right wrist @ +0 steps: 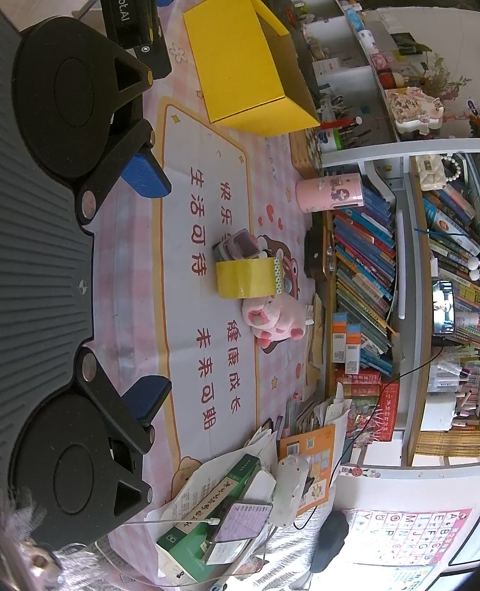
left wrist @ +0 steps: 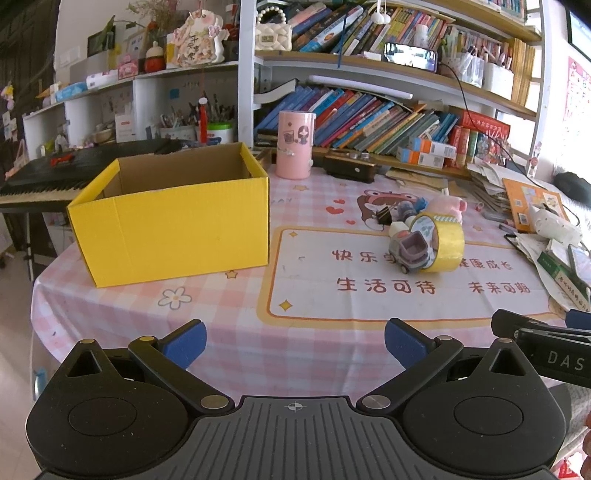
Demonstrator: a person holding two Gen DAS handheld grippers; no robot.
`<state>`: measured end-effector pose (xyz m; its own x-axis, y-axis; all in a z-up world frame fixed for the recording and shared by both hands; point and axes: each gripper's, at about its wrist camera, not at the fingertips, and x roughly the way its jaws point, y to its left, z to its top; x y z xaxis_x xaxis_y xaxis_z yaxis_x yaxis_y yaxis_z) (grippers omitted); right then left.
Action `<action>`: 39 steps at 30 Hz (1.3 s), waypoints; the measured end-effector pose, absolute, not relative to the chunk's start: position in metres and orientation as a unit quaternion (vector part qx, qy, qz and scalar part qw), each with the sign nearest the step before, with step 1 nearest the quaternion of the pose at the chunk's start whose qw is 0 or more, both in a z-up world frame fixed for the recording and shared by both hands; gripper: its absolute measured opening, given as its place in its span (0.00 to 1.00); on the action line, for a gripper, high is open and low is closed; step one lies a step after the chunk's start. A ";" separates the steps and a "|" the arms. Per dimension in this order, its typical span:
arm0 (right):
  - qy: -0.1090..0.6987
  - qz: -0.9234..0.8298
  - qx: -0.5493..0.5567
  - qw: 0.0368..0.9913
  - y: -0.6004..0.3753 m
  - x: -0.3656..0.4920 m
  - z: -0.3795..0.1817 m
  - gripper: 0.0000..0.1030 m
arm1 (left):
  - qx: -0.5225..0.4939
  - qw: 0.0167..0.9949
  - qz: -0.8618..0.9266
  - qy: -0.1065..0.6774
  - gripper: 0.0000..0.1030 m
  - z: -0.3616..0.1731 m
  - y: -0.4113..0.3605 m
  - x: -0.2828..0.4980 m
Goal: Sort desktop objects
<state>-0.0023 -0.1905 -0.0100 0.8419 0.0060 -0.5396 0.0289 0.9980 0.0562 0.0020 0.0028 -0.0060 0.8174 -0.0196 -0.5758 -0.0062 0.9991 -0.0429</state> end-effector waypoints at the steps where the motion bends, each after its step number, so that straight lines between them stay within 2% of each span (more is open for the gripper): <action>1: 0.281 -0.006 0.031 0.959 -0.191 -0.002 -0.010 1.00 | -0.021 0.953 -0.003 0.303 1.00 -0.005 0.002 0.002; 39: 0.282 -0.006 0.031 0.959 -0.189 -0.001 -0.011 1.00 | -0.014 0.951 0.003 0.310 1.00 -0.004 0.001 0.003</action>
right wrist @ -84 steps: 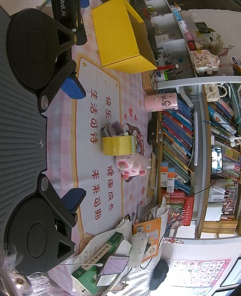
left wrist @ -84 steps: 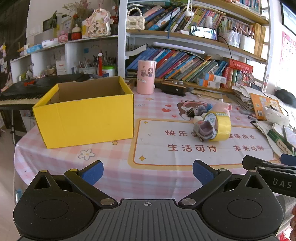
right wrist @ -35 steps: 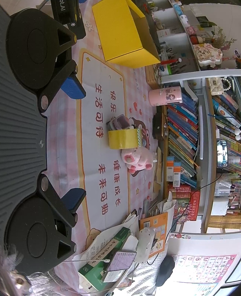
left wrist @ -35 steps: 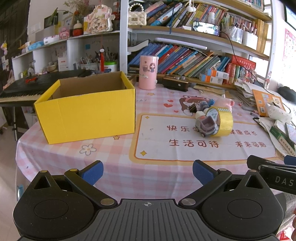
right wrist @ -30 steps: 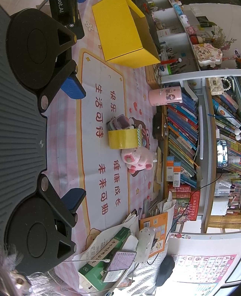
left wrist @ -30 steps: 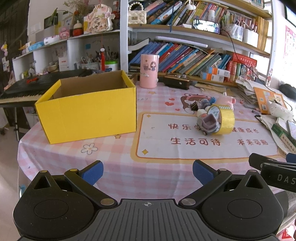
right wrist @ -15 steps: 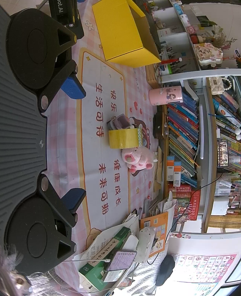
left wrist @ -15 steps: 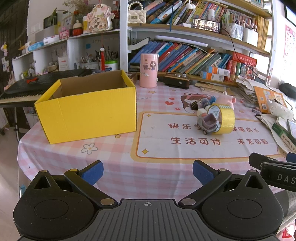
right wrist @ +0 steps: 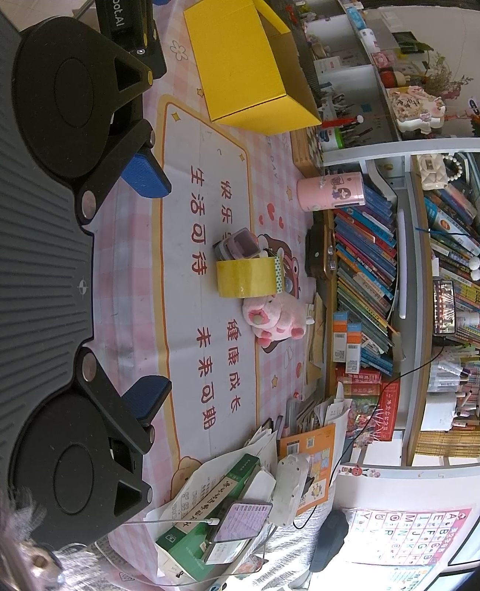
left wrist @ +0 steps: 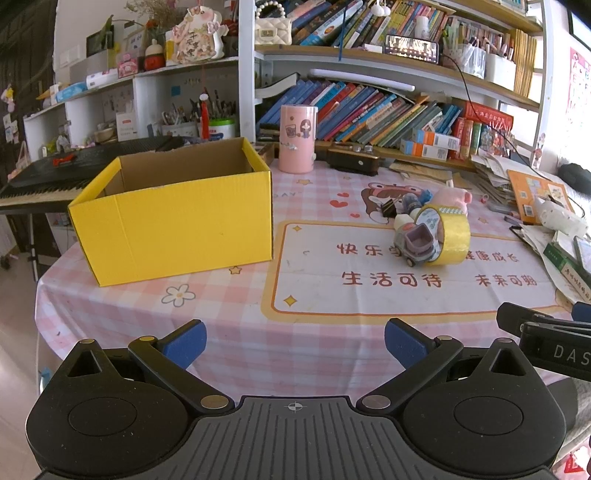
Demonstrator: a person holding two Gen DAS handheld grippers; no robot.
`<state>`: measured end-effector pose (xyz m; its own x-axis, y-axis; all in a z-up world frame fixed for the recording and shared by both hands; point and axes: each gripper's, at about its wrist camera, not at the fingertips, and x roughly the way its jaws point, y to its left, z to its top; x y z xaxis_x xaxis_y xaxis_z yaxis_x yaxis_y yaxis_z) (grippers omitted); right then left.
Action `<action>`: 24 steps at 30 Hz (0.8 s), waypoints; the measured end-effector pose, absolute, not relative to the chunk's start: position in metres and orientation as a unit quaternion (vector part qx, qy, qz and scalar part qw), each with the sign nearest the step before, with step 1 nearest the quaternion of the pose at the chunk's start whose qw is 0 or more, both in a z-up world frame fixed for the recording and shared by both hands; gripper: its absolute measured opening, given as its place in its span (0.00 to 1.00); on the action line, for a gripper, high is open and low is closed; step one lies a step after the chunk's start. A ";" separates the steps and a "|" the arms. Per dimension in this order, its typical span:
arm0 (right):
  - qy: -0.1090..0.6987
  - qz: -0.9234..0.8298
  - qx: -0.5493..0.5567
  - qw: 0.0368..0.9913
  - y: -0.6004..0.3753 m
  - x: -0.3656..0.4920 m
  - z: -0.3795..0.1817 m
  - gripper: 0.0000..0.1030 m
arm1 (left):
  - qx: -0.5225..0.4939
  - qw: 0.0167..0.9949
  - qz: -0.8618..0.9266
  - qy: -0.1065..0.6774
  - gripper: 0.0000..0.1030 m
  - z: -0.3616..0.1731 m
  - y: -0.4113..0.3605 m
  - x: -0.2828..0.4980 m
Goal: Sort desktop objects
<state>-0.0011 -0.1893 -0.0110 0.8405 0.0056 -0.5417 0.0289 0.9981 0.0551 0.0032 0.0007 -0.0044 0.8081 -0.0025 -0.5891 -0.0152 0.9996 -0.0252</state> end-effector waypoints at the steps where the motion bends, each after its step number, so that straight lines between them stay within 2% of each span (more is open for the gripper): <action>1: 0.282 -0.006 0.031 0.959 -0.190 -0.001 -0.011 1.00 | -0.014 0.951 0.003 0.310 1.00 -0.004 0.001 0.003; 24: 0.284 -0.003 0.032 0.958 -0.185 0.002 -0.011 0.98 | -0.014 0.950 0.000 0.312 1.00 -0.007 0.005 0.004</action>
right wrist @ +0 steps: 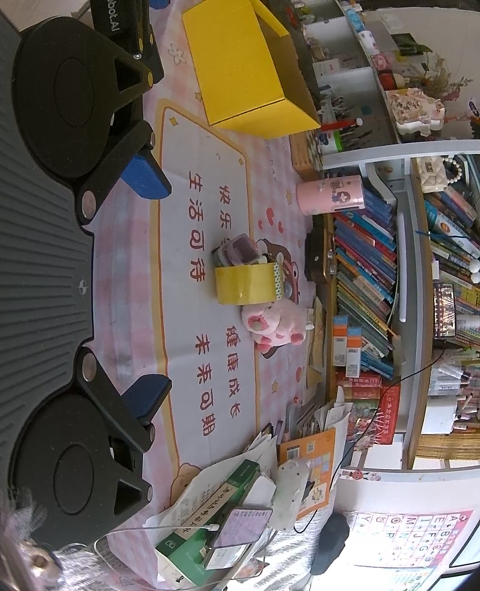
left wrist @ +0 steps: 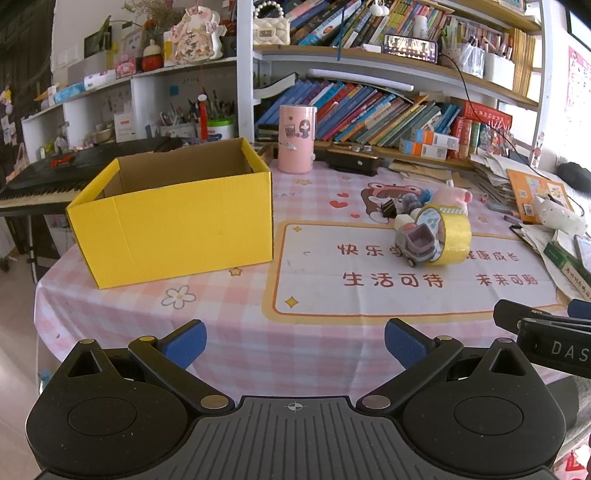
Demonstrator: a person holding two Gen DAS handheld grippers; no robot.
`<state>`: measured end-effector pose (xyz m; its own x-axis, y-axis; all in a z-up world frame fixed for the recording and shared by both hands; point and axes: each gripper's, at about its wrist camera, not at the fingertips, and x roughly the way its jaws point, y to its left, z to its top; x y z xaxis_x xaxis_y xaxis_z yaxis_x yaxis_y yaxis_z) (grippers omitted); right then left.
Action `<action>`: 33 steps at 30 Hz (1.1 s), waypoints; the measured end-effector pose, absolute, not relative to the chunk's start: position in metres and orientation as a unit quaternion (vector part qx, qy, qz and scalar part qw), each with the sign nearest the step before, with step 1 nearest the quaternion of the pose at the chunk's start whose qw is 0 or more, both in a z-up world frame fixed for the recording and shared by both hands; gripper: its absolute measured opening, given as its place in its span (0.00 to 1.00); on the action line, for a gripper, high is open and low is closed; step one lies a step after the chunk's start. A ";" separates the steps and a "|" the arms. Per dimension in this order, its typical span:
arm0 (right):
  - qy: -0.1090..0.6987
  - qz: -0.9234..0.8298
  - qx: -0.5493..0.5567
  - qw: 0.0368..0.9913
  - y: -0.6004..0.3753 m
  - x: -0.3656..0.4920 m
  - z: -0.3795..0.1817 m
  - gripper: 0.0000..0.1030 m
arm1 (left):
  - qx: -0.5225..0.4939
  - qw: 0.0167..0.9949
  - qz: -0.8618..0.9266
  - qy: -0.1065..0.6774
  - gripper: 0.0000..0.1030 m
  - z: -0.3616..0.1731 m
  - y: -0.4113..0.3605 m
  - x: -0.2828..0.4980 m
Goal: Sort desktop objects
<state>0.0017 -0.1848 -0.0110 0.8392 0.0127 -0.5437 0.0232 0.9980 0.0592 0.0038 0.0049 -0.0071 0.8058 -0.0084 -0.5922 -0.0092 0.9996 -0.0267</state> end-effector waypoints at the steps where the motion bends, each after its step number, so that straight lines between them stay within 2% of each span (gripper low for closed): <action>1: 0.283 -0.004 0.031 0.958 -0.185 0.002 -0.011 0.98 | -0.014 0.950 0.000 0.312 1.00 -0.005 0.006 0.004; 10: 0.283 -0.009 0.031 0.959 -0.186 0.003 -0.008 0.94 | -0.015 0.950 -0.001 0.313 1.00 -0.004 0.008 0.005; 14: 0.290 -0.019 0.032 0.956 -0.187 0.007 -0.007 0.87 | -0.015 0.950 -0.001 0.313 1.00 -0.002 0.007 0.008; 33: 0.301 -0.012 0.028 0.953 -0.189 0.047 -0.001 0.85 | -0.028 0.952 0.011 0.306 1.00 0.009 0.004 0.041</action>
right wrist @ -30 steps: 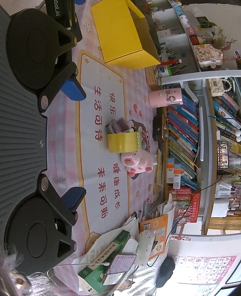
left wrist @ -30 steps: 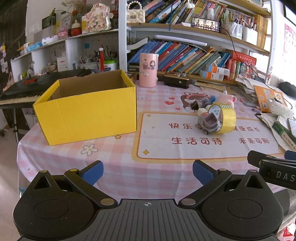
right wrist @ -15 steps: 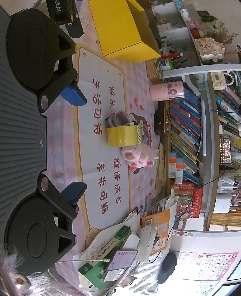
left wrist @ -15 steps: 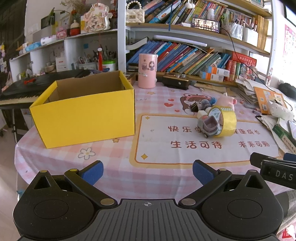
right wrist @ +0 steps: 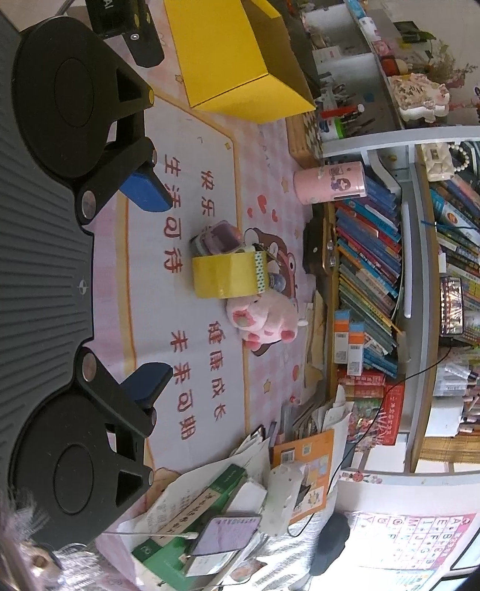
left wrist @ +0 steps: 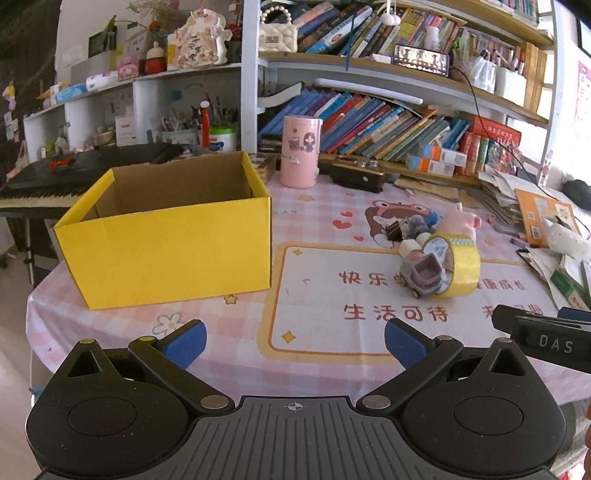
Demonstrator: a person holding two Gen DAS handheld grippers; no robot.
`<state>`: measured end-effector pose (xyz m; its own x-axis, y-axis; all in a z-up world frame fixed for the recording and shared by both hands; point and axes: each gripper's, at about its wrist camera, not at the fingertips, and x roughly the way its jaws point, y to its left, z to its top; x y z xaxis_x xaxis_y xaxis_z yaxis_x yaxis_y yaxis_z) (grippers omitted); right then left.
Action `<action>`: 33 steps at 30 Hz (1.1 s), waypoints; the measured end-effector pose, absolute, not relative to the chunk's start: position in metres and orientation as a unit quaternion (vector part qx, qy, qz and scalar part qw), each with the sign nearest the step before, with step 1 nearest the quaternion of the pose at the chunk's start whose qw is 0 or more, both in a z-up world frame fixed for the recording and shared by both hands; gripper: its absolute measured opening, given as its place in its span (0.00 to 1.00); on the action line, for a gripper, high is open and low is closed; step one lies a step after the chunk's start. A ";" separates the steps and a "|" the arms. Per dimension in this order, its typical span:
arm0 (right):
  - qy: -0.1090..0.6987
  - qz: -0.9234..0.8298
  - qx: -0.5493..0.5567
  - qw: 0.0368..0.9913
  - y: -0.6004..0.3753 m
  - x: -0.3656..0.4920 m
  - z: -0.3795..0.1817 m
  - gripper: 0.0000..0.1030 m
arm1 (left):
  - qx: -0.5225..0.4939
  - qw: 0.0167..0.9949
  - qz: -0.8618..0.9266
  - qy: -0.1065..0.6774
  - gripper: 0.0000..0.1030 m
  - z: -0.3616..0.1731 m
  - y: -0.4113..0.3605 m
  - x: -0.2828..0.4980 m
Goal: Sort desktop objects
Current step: 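Move the right tool to the yellow tape roll and close on it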
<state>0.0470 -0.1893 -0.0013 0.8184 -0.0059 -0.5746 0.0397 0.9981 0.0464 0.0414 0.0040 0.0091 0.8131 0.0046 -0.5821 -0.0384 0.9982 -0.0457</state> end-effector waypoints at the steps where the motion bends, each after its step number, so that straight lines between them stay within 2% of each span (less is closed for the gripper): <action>1: 0.301 -0.011 0.027 0.953 -0.190 0.050 -0.001 0.85 | -0.028 0.952 0.013 0.306 1.00 0.009 0.003 0.043; 29: 0.327 0.068 -0.011 0.943 -0.187 0.139 -0.007 0.84 | -0.032 0.945 0.085 0.314 1.00 0.009 -0.014 0.082; 33: 0.343 0.074 -0.014 0.936 -0.188 0.152 -0.012 0.81 | -0.030 0.942 0.098 0.319 1.00 0.008 -0.018 0.086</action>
